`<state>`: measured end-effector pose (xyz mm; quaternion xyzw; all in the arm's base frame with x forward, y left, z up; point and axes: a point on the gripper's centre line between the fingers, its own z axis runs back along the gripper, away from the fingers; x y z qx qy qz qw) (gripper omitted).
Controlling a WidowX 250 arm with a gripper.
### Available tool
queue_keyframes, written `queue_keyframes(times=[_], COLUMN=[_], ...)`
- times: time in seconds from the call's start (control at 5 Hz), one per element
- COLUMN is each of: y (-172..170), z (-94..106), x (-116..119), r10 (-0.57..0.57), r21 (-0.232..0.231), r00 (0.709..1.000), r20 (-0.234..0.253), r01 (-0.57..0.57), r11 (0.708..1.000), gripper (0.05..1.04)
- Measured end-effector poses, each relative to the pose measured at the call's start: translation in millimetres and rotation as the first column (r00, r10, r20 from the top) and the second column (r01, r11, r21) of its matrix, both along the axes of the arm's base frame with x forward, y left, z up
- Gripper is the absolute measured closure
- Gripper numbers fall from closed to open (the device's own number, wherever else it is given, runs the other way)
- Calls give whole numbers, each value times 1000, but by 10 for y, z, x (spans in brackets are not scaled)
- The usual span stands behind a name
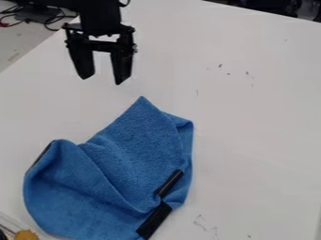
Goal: Fold the cloth in the left to right
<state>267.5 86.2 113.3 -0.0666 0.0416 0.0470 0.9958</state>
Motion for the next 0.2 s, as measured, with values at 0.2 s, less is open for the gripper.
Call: queue_keyframes(times=[0.2], y=[66], z=[-77], x=[-183], r10=[76], r21=[-4], r00=[997], r20=[-31], r01=[-77], r11=[997], gripper=[83])
